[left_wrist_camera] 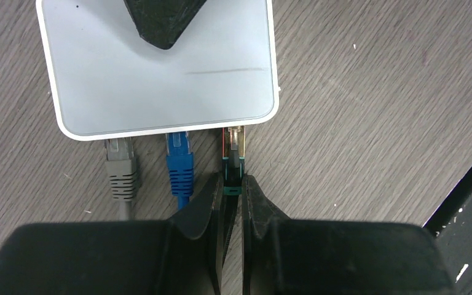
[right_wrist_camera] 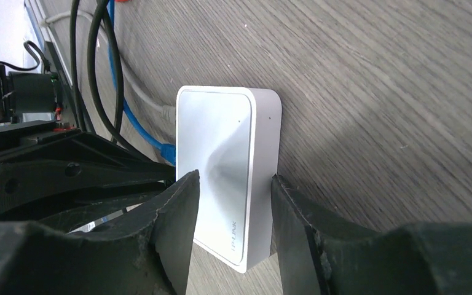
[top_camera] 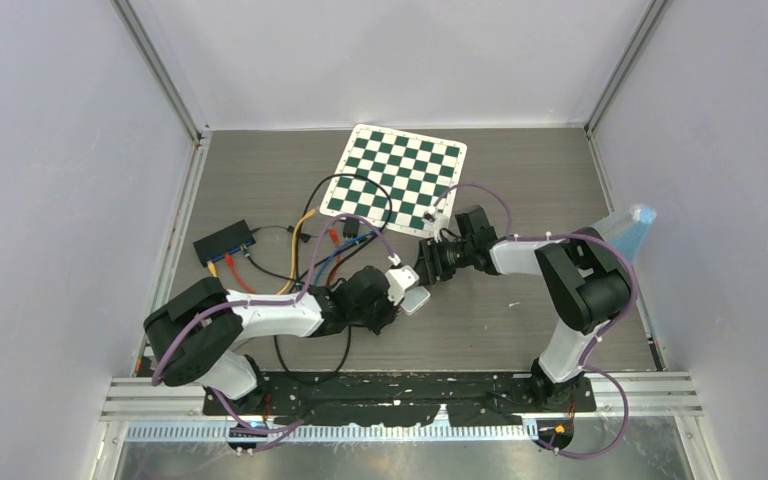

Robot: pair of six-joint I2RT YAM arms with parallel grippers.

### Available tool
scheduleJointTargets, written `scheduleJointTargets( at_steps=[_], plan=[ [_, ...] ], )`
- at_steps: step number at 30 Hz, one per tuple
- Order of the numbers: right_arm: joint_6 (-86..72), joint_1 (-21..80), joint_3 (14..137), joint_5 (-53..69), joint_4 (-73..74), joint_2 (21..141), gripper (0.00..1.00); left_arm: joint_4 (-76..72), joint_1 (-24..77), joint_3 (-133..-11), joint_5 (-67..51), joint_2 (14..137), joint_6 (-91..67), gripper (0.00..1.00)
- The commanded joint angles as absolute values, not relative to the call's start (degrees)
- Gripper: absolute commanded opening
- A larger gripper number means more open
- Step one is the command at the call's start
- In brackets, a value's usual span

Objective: Insert the plug into the switch port
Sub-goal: Insert the connector into the switch port.

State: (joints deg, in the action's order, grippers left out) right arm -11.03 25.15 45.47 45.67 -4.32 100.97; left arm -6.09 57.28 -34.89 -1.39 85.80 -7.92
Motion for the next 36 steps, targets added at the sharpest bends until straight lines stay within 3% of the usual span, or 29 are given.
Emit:
scheduleJointTargets(
  at_steps=[1, 16, 36],
  plan=[
    [-19.4, 26.9, 38.4, 47.3, -8.9, 100.0, 0.53, -9.6, 57.0, -36.7, -1.8, 87.4, -10.0, 0.0],
    [-28.7, 29.0, 26.6, 40.8, -13.4, 90.9, 0.48, -8.2, 57.0, -39.4, -1.4, 86.5, -16.3, 0.0],
    [-36.4, 38.0, 16.9, 45.0, -29.6, 94.5, 0.45, -9.8, 57.0, -45.9, 3.1, 87.1, -12.8, 0.0]
  ],
)
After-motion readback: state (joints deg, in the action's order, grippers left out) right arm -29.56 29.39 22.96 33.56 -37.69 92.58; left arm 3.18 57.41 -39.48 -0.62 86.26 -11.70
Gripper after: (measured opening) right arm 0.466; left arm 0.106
